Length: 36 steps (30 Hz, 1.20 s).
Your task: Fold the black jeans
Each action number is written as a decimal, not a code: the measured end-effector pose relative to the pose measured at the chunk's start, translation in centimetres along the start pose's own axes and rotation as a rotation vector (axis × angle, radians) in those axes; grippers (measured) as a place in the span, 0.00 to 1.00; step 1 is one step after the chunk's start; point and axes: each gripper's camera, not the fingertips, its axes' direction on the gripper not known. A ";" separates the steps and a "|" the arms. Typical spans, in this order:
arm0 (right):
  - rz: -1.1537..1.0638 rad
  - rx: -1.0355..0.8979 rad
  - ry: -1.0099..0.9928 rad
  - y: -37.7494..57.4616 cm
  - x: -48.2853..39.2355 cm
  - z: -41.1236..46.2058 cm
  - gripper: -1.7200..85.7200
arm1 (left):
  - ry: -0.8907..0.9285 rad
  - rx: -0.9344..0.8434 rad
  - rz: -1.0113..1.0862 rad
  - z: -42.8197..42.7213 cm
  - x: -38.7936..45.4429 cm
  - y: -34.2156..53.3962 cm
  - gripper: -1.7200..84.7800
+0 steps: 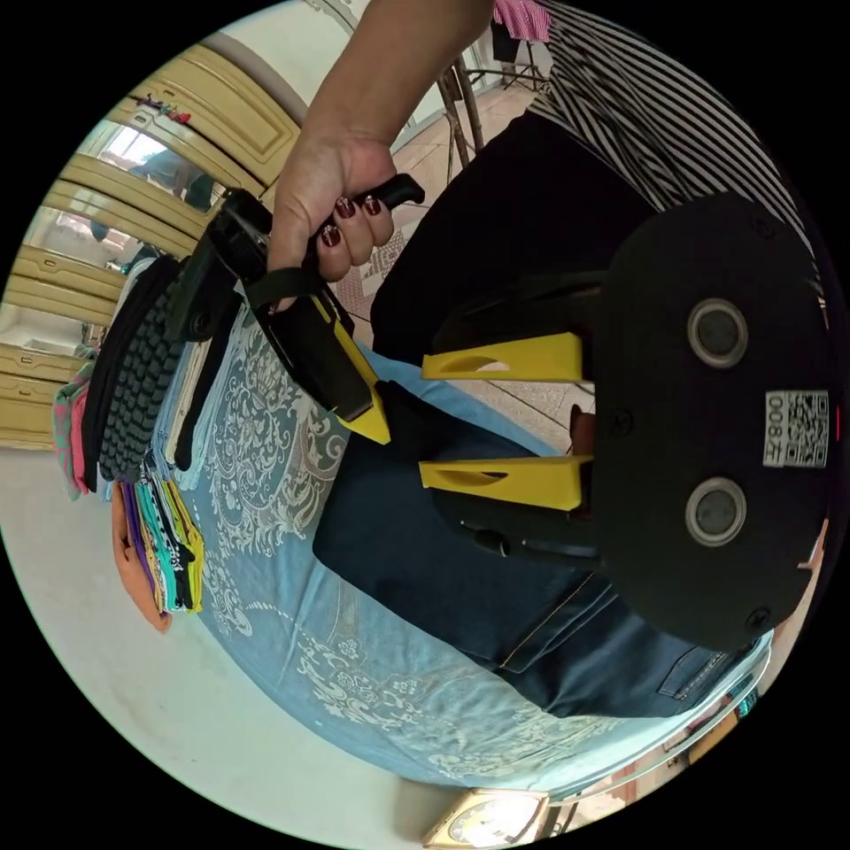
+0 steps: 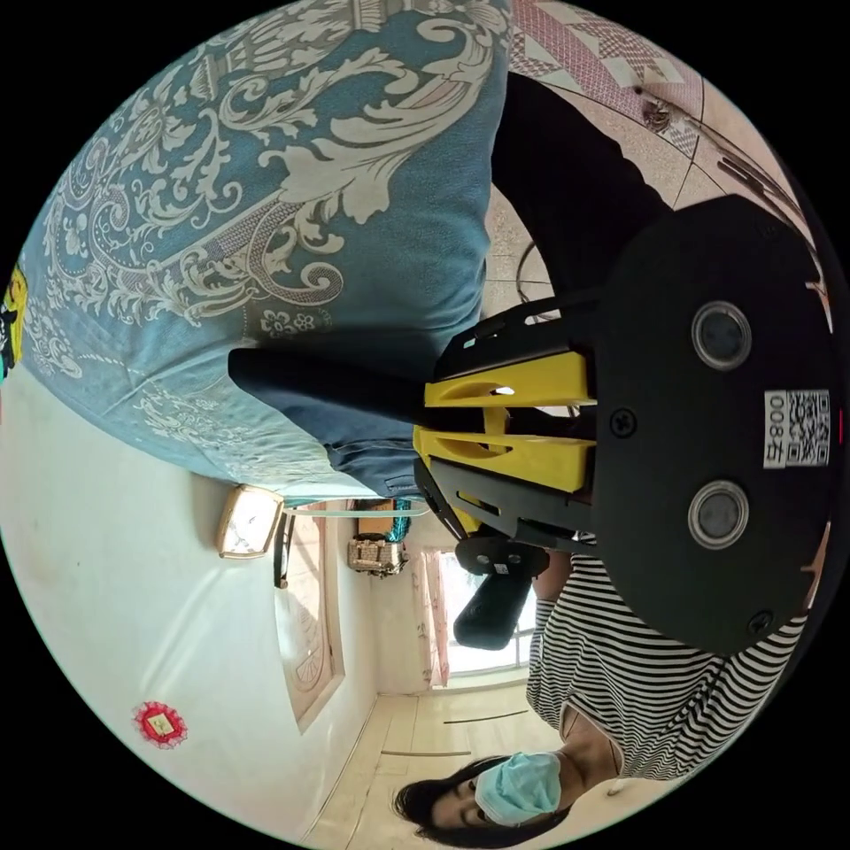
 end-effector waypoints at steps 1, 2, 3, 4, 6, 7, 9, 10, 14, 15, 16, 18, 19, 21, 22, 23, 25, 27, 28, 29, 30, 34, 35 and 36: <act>-0.010 -0.004 0.002 0.0 -0.1 -0.2 0.07 | -0.061 -0.011 -0.011 0.1 1.0 -0.4 0.13; -0.020 -0.009 0.012 -0.1 -0.3 -0.4 0.07 | -0.080 -0.014 -0.004 0.1 1.9 -0.6 0.12; -0.022 -0.012 0.014 -0.2 -0.3 -0.5 0.07 | -0.079 -0.011 -0.007 0.1 2.2 -0.7 0.11; -0.030 -0.016 0.012 -0.3 -0.3 -0.9 0.07 | -0.079 0.000 -0.019 -0.2 2.7 -0.7 0.10; -0.043 -0.006 -0.012 -0.5 -0.2 -1.6 0.07 | -0.071 0.015 -0.033 -0.6 3.2 -0.7 0.08; -0.041 0.016 -0.032 -0.6 0.1 -2.3 0.07 | -0.049 0.022 -0.048 -0.8 3.3 -0.8 0.08; -0.016 0.081 -0.057 -0.7 1.0 -3.5 0.08 | -0.021 0.030 -0.068 -1.2 3.6 -0.8 0.07; 0.014 0.130 -0.085 -0.9 1.8 -4.3 0.09 | -0.014 0.040 -0.076 -1.5 3.9 -0.7 0.07; 0.090 0.170 -0.081 -3.5 3.7 -4.9 0.14 | -0.031 0.053 -0.060 -2.6 5.8 -0.5 0.06; 0.097 0.166 -0.080 -4.1 3.9 -4.8 0.14 | -0.033 0.053 -0.056 -2.7 6.1 -0.5 0.06; 0.102 0.155 -0.089 -5.2 4.0 -4.4 0.15 | -0.037 0.050 -0.047 -2.9 6.6 -0.5 0.06; 0.099 0.135 -0.106 -6.7 3.9 -3.6 0.16 | -0.045 0.046 -0.035 -3.3 7.3 -0.4 0.06; 0.101 0.121 -0.101 -7.6 3.8 -3.1 0.16 | -0.052 0.044 -0.027 -3.6 7.7 -0.3 0.06; 0.110 0.094 -0.099 -8.8 3.7 -2.3 0.15 | -0.062 0.042 -0.013 -4.1 8.2 -0.2 0.06; 0.118 0.090 -0.117 -9.4 3.7 -1.9 0.14 | -0.068 0.038 -0.002 -4.4 8.5 -0.1 0.06; 0.128 0.083 -0.126 -9.9 3.6 -1.4 0.13 | -0.072 0.035 0.008 -4.7 8.8 0.0 0.06; 0.150 0.064 -0.119 -10.5 3.7 -0.8 0.11 | -0.076 0.033 0.019 -5.2 9.1 0.2 0.06; 0.164 0.051 -0.127 -10.8 3.6 -0.4 0.09 | -0.080 0.029 0.029 -5.8 9.2 0.5 0.06; 0.161 0.045 -0.105 -10.8 3.3 -0.2 0.08 | -0.070 0.031 0.034 -6.3 9.2 0.8 0.05; 0.155 0.044 -0.081 -10.7 2.8 -0.1 0.07 | -0.055 0.033 0.042 -6.8 9.2 1.0 0.05; 0.147 0.045 -0.072 -10.7 2.6 -0.1 0.07 | -0.047 0.034 0.048 -7.1 9.2 1.1 0.05; 0.102 0.062 -0.040 -10.0 0.5 0.0 0.06 | -0.032 0.045 0.110 -9.2 9.8 2.3 0.05; 0.100 0.078 -0.036 -9.7 0.0 0.0 0.06 | -0.027 0.058 0.121 -9.9 9.8 2.7 0.05; 0.099 0.086 -0.031 -9.6 -0.3 0.0 0.06 | -0.022 0.066 0.125 -10.2 9.8 2.9 0.05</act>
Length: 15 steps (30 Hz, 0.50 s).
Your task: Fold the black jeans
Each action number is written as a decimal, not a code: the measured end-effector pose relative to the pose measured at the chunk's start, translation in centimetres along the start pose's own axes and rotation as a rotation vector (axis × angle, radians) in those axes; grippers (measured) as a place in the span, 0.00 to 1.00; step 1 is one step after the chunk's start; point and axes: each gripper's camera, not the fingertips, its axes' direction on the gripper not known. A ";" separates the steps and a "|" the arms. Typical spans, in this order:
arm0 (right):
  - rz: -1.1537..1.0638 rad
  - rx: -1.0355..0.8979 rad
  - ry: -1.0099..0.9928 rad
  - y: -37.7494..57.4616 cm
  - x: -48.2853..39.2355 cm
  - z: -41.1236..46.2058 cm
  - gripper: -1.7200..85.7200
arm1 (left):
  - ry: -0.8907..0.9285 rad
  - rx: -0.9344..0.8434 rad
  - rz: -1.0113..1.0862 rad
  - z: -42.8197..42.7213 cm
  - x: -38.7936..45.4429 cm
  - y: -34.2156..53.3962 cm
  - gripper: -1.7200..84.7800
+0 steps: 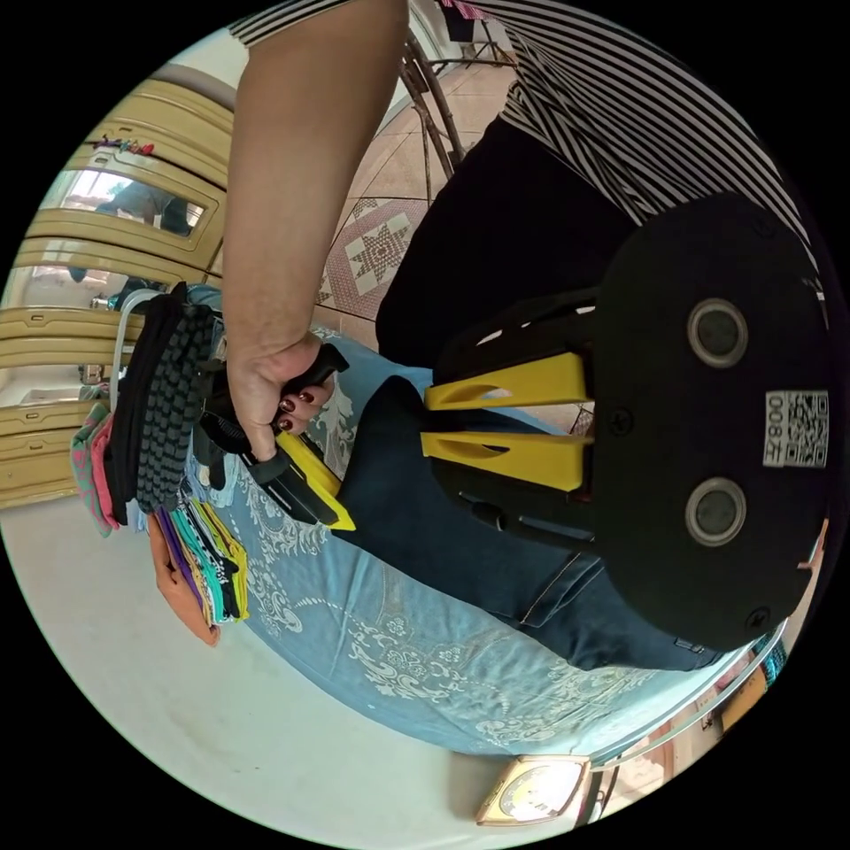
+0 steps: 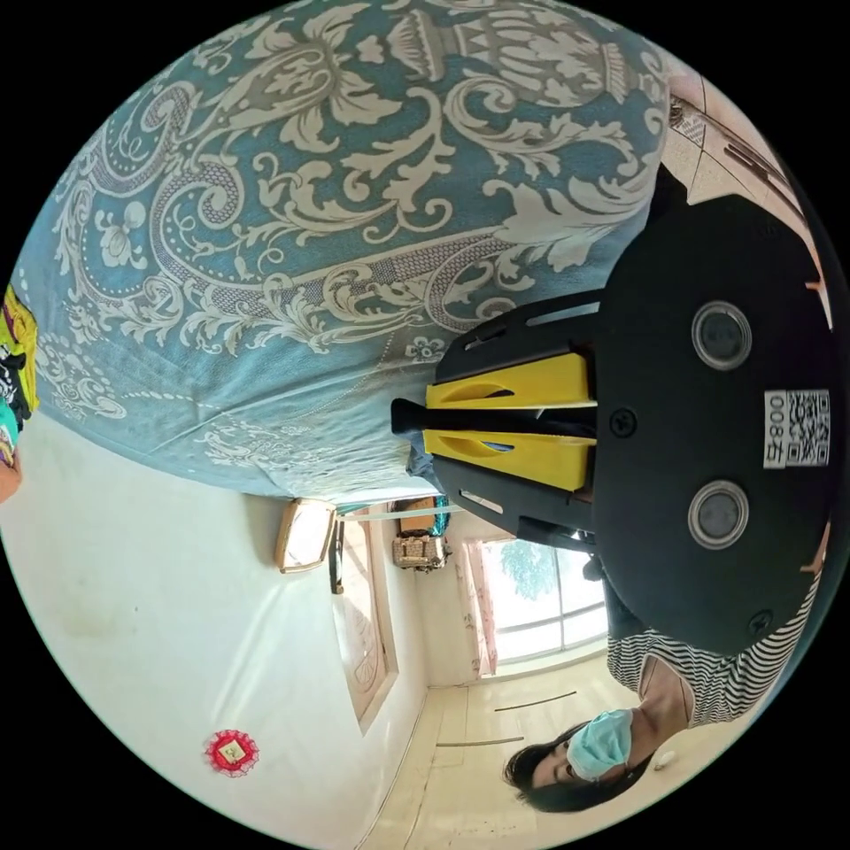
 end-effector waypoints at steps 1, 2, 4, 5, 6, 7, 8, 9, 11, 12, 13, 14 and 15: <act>0.002 0.015 0.016 0.4 -0.4 -0.1 0.05 | 0.019 0.015 0.001 -0.7 -0.2 0.4 0.05; 0.016 0.027 0.034 0.7 -0.5 -0.1 0.05 | 0.043 0.028 -0.005 -1.5 -0.6 0.8 0.05; 0.053 0.045 0.028 1.2 -0.6 0.3 0.05 | 0.076 0.041 -0.028 -2.6 -1.4 1.8 0.04; 0.065 0.057 0.019 1.5 -0.9 0.8 0.05 | 0.087 0.049 -0.042 -3.4 -1.9 2.6 0.04; 0.068 0.062 0.018 1.6 -1.2 1.1 0.05 | 0.087 0.057 -0.047 -3.9 -2.2 3.2 0.04; 0.067 0.073 0.020 1.8 -2.0 1.8 0.05 | 0.083 0.071 -0.057 -5.0 -2.7 4.3 0.04; 0.060 0.082 0.023 1.9 -3.0 2.5 0.05 | 0.084 0.081 -0.073 -6.2 -3.5 5.5 0.05; 0.057 0.086 0.026 2.0 -3.5 2.9 0.05 | 0.087 0.087 -0.084 -6.8 -3.9 6.0 0.05; 0.044 0.106 0.017 2.3 -5.7 4.3 0.05 | 0.109 0.124 -0.131 -9.5 -6.0 8.4 0.05; 0.039 0.111 0.008 2.4 -6.3 4.7 0.05 | 0.113 0.135 -0.140 -10.2 -6.5 9.1 0.05; 0.030 0.120 -0.007 2.6 -7.5 5.5 0.05 | 0.116 0.158 -0.157 -11.8 -7.4 10.4 0.05; 0.021 0.127 -0.029 2.7 -8.8 6.4 0.05 | 0.117 0.178 -0.172 -13.4 -8.4 11.9 0.05; 0.015 0.131 -0.040 2.8 -9.5 6.9 0.05 | 0.120 0.187 -0.181 -14.2 -8.9 12.7 0.05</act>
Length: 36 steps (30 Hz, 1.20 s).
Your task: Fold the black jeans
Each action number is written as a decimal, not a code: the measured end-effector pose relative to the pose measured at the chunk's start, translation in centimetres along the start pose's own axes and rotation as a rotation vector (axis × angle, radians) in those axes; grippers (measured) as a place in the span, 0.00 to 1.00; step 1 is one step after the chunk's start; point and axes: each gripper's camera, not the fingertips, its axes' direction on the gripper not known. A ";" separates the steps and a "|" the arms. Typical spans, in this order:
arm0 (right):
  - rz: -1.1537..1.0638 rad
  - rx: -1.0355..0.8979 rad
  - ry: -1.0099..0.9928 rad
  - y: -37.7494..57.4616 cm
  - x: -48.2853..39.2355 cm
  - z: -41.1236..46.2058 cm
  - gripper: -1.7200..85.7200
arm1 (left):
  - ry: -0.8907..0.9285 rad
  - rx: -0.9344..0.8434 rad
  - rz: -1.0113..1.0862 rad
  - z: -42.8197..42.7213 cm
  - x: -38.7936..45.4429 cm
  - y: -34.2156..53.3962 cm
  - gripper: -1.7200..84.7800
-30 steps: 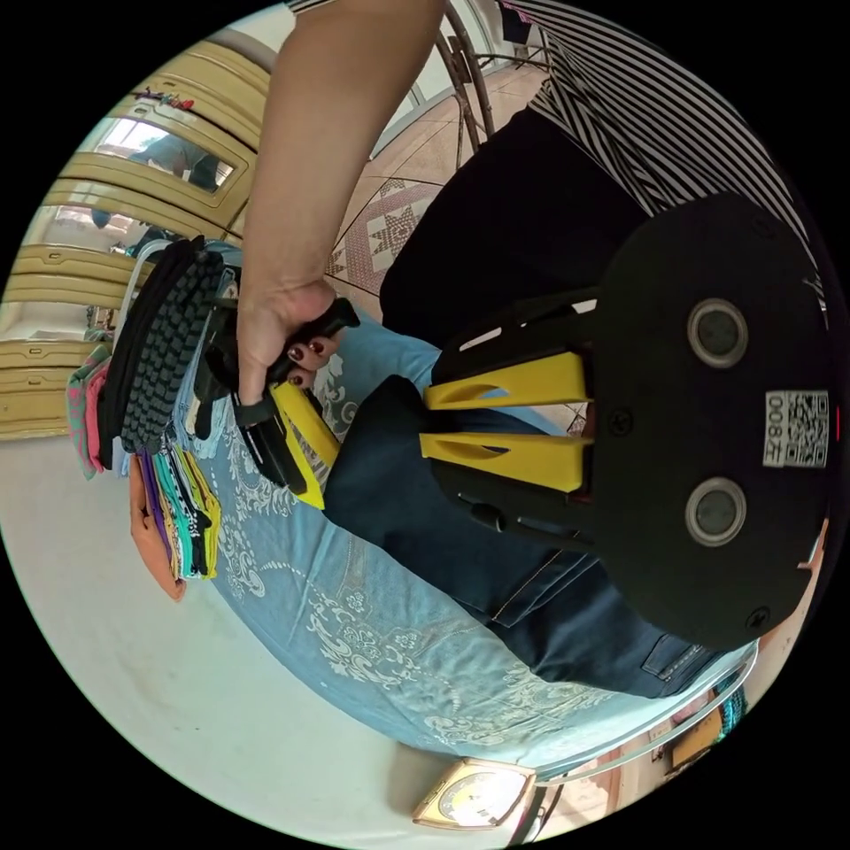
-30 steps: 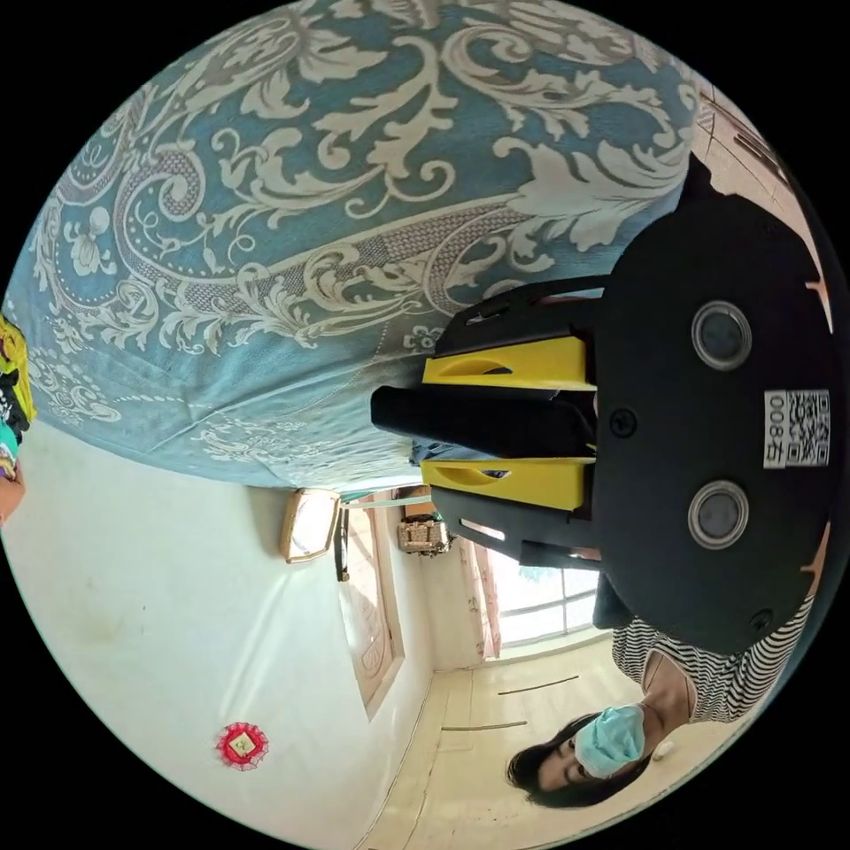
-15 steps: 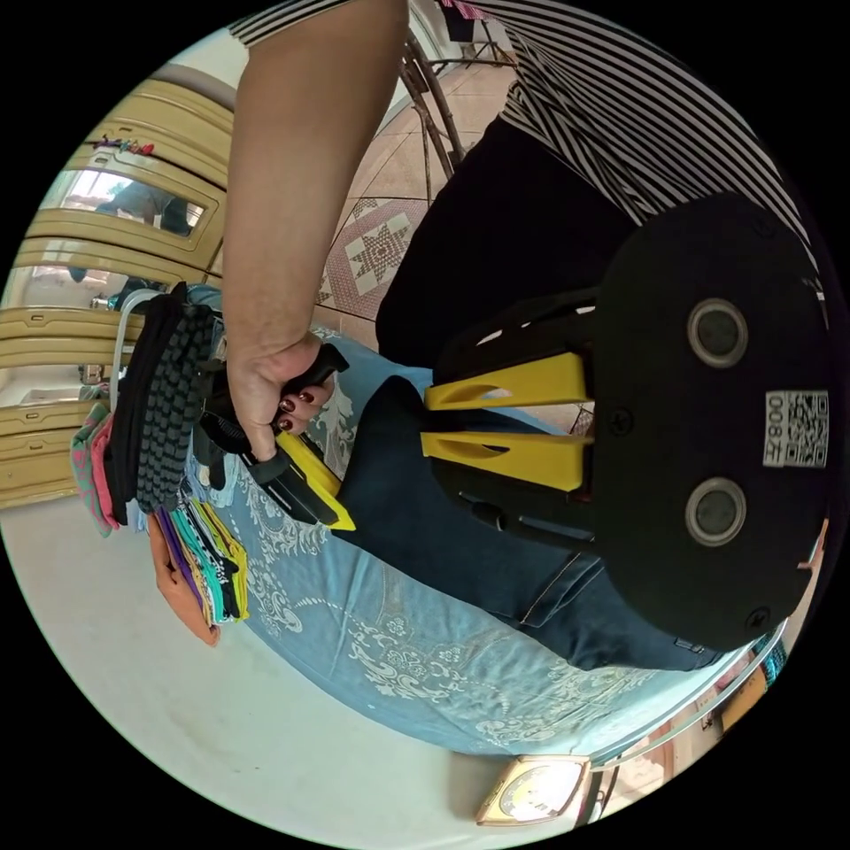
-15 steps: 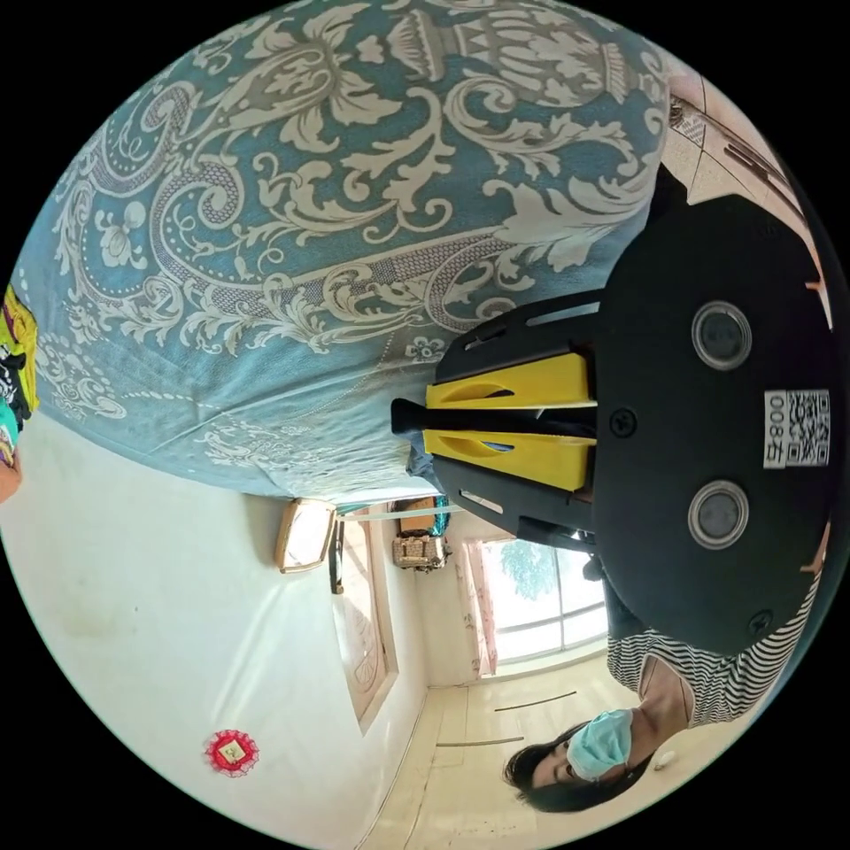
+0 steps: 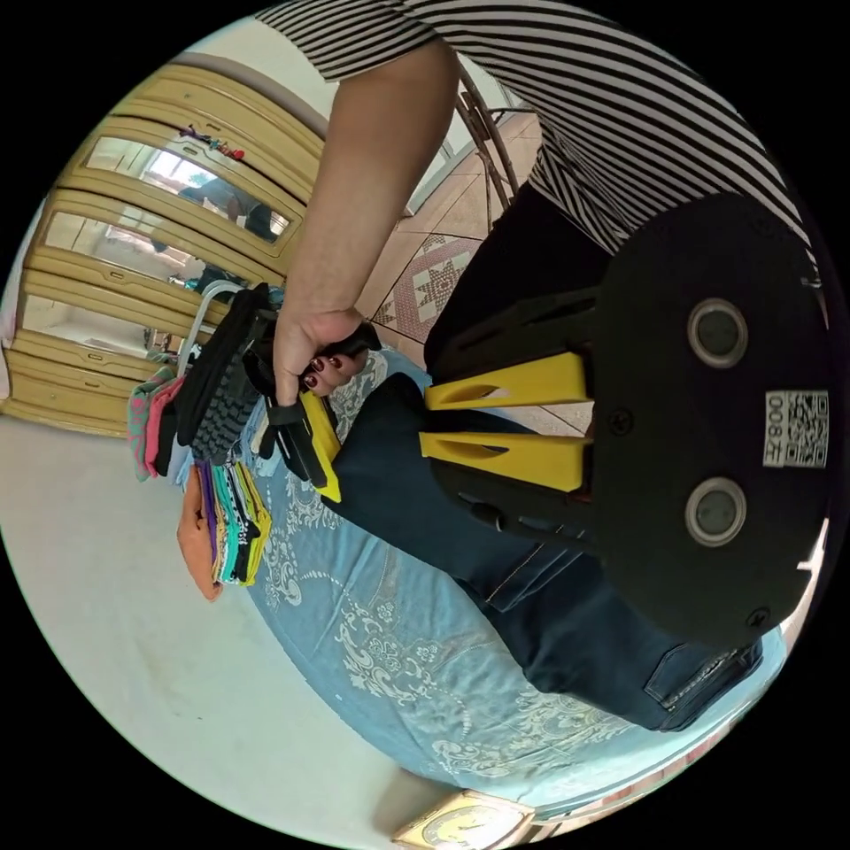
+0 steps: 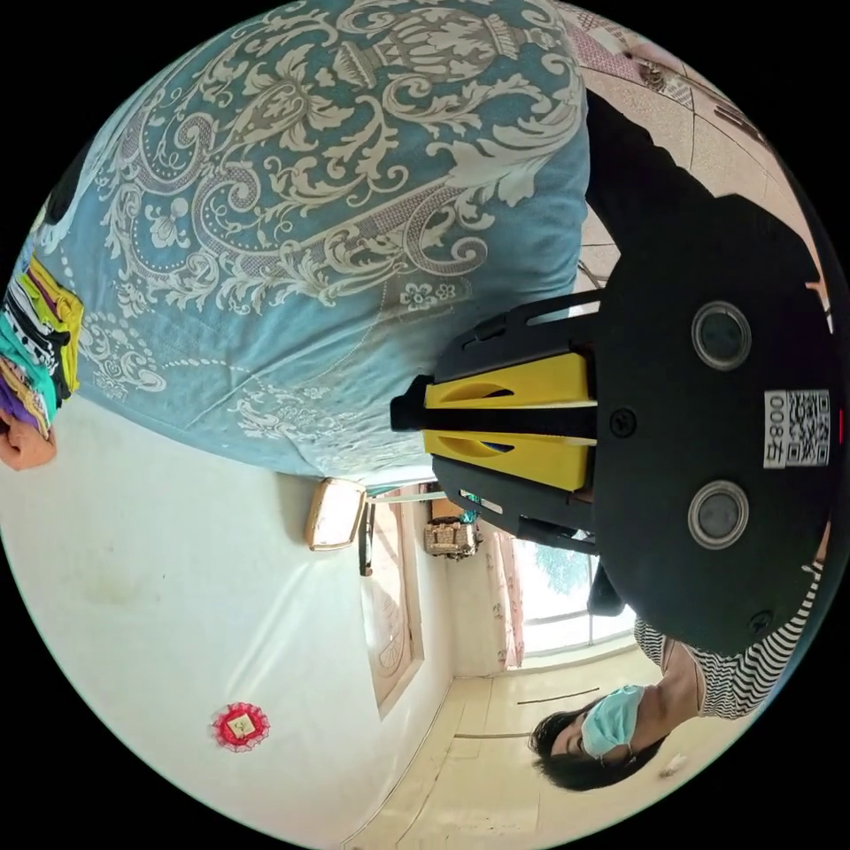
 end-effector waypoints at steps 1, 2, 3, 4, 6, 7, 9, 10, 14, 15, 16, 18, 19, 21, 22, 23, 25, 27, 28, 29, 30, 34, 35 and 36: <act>-0.013 0.005 -0.017 0.4 -1.4 1.1 0.05 | 0.007 0.021 -0.023 -2.0 -1.1 1.1 0.05; -0.028 0.009 -0.030 0.7 -2.9 2.3 0.05 | 0.014 0.044 -0.052 -4.1 -2.3 2.3 0.04; -0.038 0.008 -0.038 0.9 -3.7 2.9 0.05 | 0.020 0.057 -0.069 -5.2 -3.0 3.0 0.04; -0.058 0.005 -0.056 1.3 -5.3 4.3 0.05 | 0.031 0.084 -0.102 -7.4 -4.3 4.4 0.04; -0.089 0.000 -0.084 1.8 -7.8 6.7 0.05 | 0.042 0.134 -0.154 -10.9 -6.5 6.8 0.04; -0.112 -0.010 -0.100 2.1 -9.6 8.5 0.05 | 0.053 0.164 -0.187 -13.1 -8.0 8.4 0.04; -0.149 -0.029 -0.107 2.5 -12.3 11.4 0.05 | 0.066 0.207 -0.242 -16.5 -10.2 11.1 0.05; -0.176 -0.046 -0.105 2.8 -14.1 13.5 0.05 | 0.067 0.237 -0.275 -18.7 -11.7 12.9 0.05; -0.259 -0.124 -0.076 3.5 -20.1 22.2 0.05 | 0.072 0.327 -0.417 -25.9 -17.2 20.0 0.05; -0.267 -0.135 -0.071 3.6 -20.8 23.5 0.05 | 0.075 0.340 -0.441 -26.9 -18.0 21.1 0.05; -0.276 -0.154 -0.063 3.9 -22.1 26.2 0.05 | 0.076 0.365 -0.493 -28.7 -19.6 23.4 0.05; -0.277 -0.183 -0.053 4.2 -23.7 30.3 0.05 | 0.082 0.397 -0.573 -31.2 -22.1 26.8 0.05; -0.272 -0.202 -0.049 4.4 -24.6 33.0 0.05 | 0.085 0.417 -0.626 -32.7 -23.8 29.2 0.05; -0.263 -0.231 -0.040 4.8 -25.8 37.1 0.05 | 0.096 0.444 -0.698 -34.9 -26.2 32.8 0.05; -0.253 -0.249 -0.031 5.0 -26.5 39.8 0.05 | 0.104 0.461 -0.741 -36.2 -27.7 35.0 0.05; -0.251 -0.267 -0.008 5.3 -27.3 42.5 0.05 | 0.113 0.473 -0.782 -37.5 -29.2 37.2 0.05; -0.252 -0.293 0.025 5.7 -28.5 46.4 0.05 | 0.101 0.486 -0.826 -39.5 -31.1 40.3 0.06; -0.259 -0.318 0.057 6.1 -29.7 50.3 0.05 | 0.105 0.502 -0.873 -41.3 -33.1 43.2 0.06; -0.268 -0.333 0.079 6.4 -30.5 52.7 0.05 | 0.120 0.522 -0.906 -42.5 -34.4 45.2 0.06; -0.275 -0.348 0.103 6.7 -31.3 55.2 0.05 | 0.134 0.543 -0.950 -43.6 -35.7 47.3 0.06; -0.277 -0.355 0.113 6.9 -31.7 56.4 0.05 | 0.135 0.553 -0.973 -44.2 -36.3 48.3 0.06; -0.308 -0.410 0.181 7.8 -34.2 64.5 0.06 | 0.133 0.609 -1.082 -47.9 -40.0 54.6 0.06; -0.314 -0.423 0.199 8.0 -34.8 66.7 0.06 | 0.129 0.620 -1.113 -48.9 -41.0 56.3 0.06; -0.316 -0.429 0.206 8.1 -35.1 67.7 0.06 | 0.125 0.624 -1.125 -49.4 -41.6 57.1 0.06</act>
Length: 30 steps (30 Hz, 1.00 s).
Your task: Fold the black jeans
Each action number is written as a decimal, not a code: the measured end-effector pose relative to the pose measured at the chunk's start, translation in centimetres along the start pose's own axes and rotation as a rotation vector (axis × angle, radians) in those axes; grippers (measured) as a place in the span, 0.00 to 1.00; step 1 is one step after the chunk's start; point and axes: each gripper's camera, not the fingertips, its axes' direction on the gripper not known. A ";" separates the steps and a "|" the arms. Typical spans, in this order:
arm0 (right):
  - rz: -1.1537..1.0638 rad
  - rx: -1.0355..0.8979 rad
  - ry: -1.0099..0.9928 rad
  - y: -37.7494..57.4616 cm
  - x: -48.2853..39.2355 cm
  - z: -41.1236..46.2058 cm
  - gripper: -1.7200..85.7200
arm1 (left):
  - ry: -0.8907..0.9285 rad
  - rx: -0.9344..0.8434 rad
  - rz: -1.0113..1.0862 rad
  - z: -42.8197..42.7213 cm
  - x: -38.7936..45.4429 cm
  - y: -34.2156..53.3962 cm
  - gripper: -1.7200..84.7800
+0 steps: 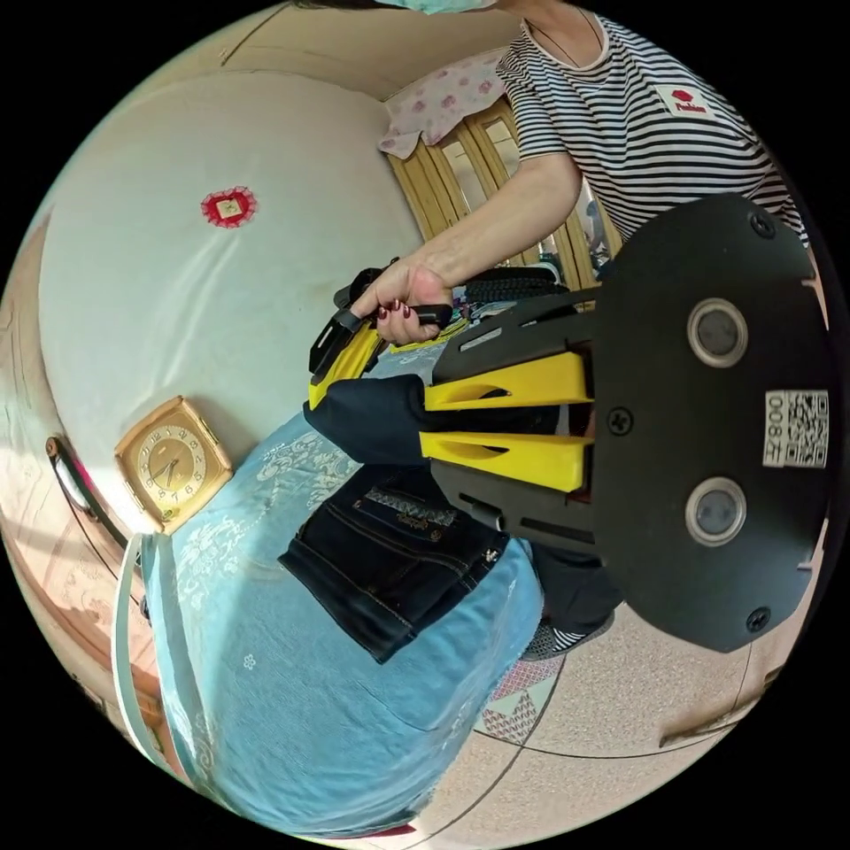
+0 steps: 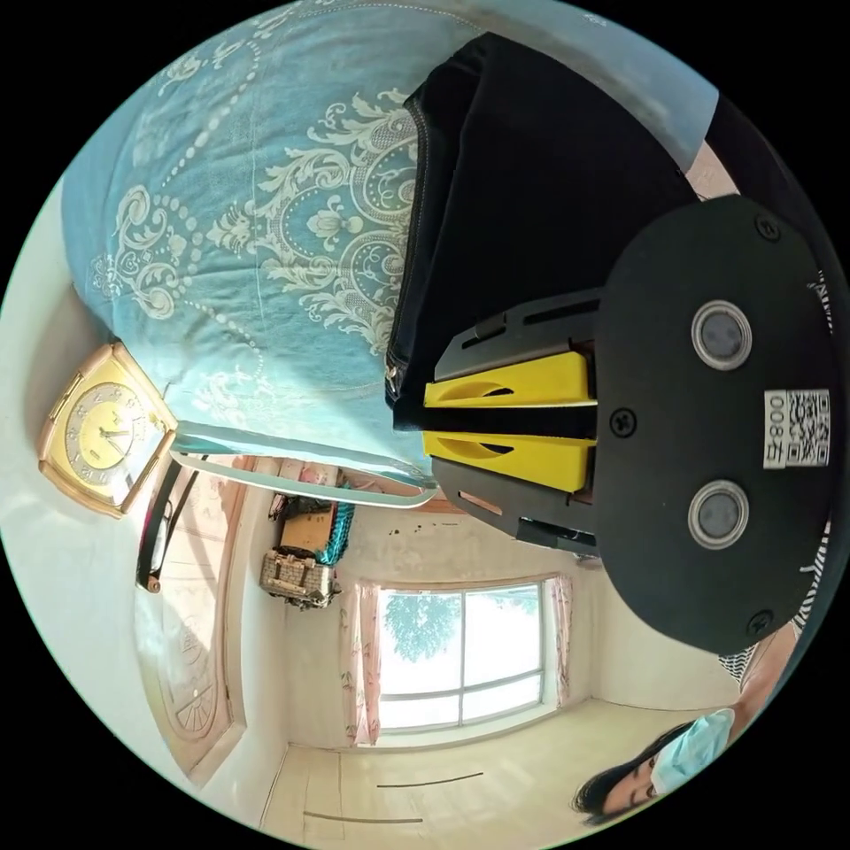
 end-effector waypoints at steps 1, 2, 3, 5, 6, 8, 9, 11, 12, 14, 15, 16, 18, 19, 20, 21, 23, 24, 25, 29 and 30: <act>-0.001 -0.011 0.013 -0.9 -0.8 1.8 0.06 | -0.010 0.008 -0.014 -1.3 -1.2 -0.9 0.06; -0.001 -0.023 0.025 -1.7 -1.6 3.5 0.06 | -0.021 0.013 -0.030 -2.6 -2.3 -1.8 0.06; -0.002 -0.028 0.031 -2.2 -1.9 4.3 0.06 | -0.023 0.014 -0.038 -3.2 -2.9 -2.2 0.06; 0.000 -0.046 0.055 -3.7 -3.4 7.4 0.06 | -0.019 0.019 -0.076 -5.3 -5.1 -3.8 0.06; 0.001 -0.049 0.059 -4.1 -3.7 8.2 0.07 | -0.015 0.023 -0.086 -5.9 -5.6 -4.1 0.06; -0.006 -0.069 0.075 -5.4 -5.0 10.8 0.07 | -0.018 0.033 -0.122 -7.8 -7.4 -5.3 0.06; -0.008 -0.075 0.081 -5.7 -5.4 11.5 0.07 | -0.019 0.033 -0.130 -8.3 -7.8 -5.6 0.06; -0.015 -0.095 0.101 -7.0 -6.4 13.9 0.08 | -0.028 0.037 -0.152 -9.9 -9.0 -6.6 0.06; -0.014 -0.103 0.103 -7.3 -6.6 14.5 0.08 | -0.033 0.037 -0.158 -10.3 -9.3 -6.8 0.07; -0.016 -0.125 0.098 -8.4 -7.4 16.7 0.08 | -0.038 0.049 -0.185 -11.8 -10.3 -7.5 0.07; -0.020 -0.129 0.094 -8.7 -7.6 17.2 0.07 | -0.035 0.053 -0.197 -12.2 -10.6 -7.6 0.07; -0.030 -0.144 0.079 -9.1 -8.0 18.1 0.06 | -0.030 0.058 -0.222 -12.8 -11.2 -7.8 0.07; -0.043 -0.173 0.026 -9.8 -8.6 19.4 0.04 | -0.016 0.073 -0.242 -13.8 -11.8 -8.1 0.07; -0.053 -0.186 0.020 -10.1 -9.1 20.1 0.03 | -0.018 0.083 -0.240 -14.5 -11.8 -8.2 0.07; -0.080 -0.187 0.031 -10.3 -9.8 20.6 0.03 | -0.038 0.091 -0.239 -15.3 -11.7 -8.4 0.07; -0.101 -0.190 0.034 -10.3 -10.2 20.7 0.03 | -0.049 0.098 -0.239 -15.8 -11.5 -8.4 0.07; -0.193 -0.204 0.048 -10.5 -11.7 21.1 0.02 | -0.104 0.145 -0.236 -17.8 -10.7 -8.4 0.05; -0.215 -0.202 0.063 -10.4 -12.0 21.2 0.02 | -0.116 0.156 -0.228 -18.3 -10.3 -8.4 0.05; -0.241 -0.202 0.097 -10.5 -12.6 21.5 0.02 | -0.144 0.179 -0.194 -19.2 -9.4 -8.6 0.04; -0.321 -0.251 0.166 -11.0 -14.6 24.4 0.02 | -0.258 0.106 -0.008 -19.2 -5.4 -10.4 0.02; -0.339 -0.258 0.196 -11.0 -15.0 25.0 0.02 | -0.271 0.091 0.017 -19.0 -5.0 -10.8 0.02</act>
